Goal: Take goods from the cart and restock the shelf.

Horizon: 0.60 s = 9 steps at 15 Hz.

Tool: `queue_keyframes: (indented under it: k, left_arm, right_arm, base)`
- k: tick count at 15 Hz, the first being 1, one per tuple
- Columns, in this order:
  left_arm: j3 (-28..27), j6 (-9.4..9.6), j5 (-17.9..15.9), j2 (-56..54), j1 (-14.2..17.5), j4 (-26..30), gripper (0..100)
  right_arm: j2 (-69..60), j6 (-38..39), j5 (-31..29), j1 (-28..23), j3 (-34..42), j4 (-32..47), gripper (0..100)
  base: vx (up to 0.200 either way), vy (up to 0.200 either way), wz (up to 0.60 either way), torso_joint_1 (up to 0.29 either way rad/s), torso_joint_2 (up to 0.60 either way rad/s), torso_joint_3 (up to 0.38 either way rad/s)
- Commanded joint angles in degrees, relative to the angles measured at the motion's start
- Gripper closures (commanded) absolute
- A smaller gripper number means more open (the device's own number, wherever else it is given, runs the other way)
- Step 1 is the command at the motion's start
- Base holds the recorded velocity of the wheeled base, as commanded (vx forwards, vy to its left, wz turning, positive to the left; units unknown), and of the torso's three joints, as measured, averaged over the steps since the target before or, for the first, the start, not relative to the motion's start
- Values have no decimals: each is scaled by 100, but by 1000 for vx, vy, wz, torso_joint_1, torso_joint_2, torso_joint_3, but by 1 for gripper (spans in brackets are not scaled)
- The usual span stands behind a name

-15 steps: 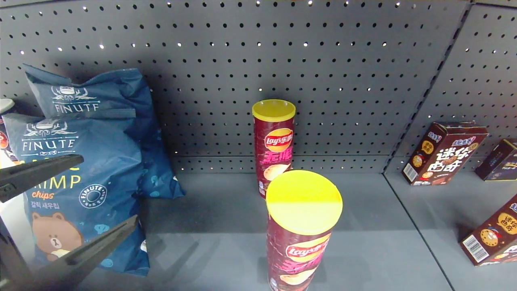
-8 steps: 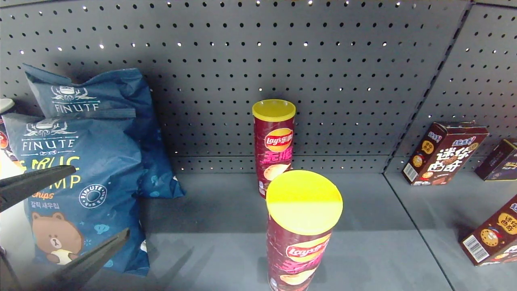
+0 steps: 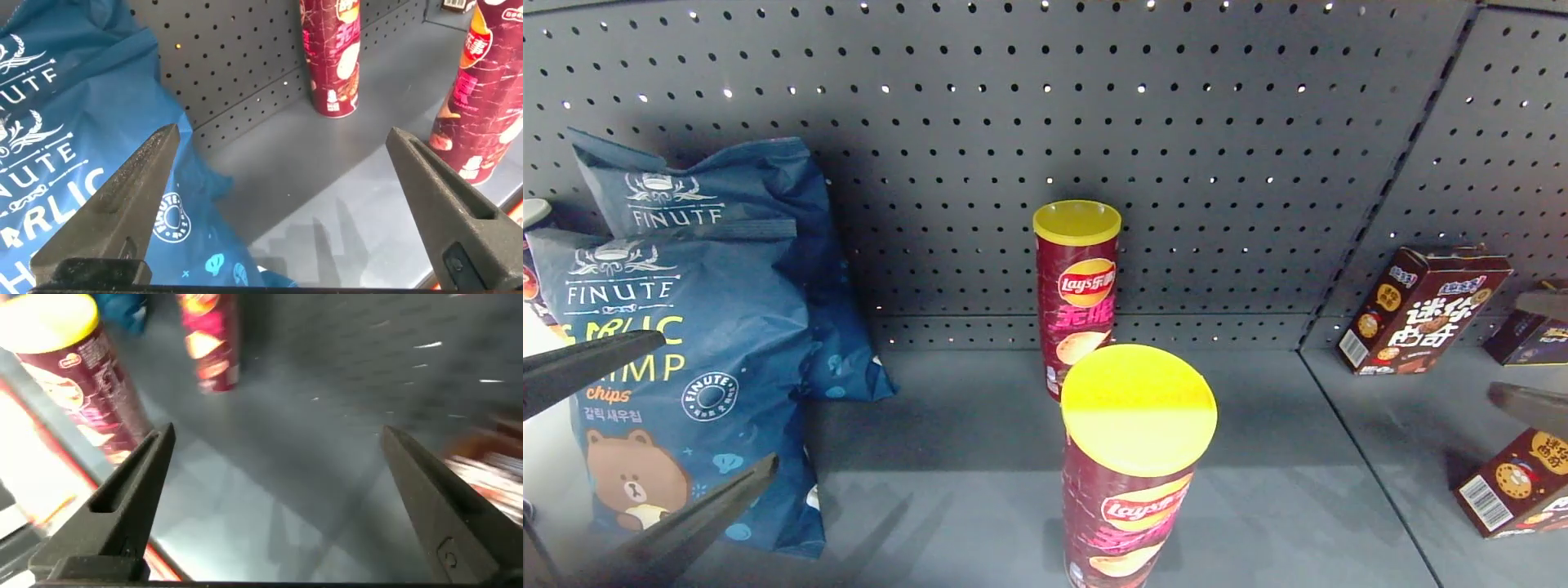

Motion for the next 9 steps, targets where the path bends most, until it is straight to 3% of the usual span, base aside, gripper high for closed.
queue_keyframes:
  k: [1, 9]
  left_arm:
    - [15, 2, -1, 24, 7, 5, 0]
    - [129, 2, 78, -46, 7, 5, 0]
  right_arm:
    - [1010, 291, -388, 1054, -15, -611, 0]
    - [1669, 361, -414, 1397, 55, -1130, 0]
  base:
    - [0, 0, 0, 0, 0, 0]
    - [0, 0, 0, 0, 0, 0]
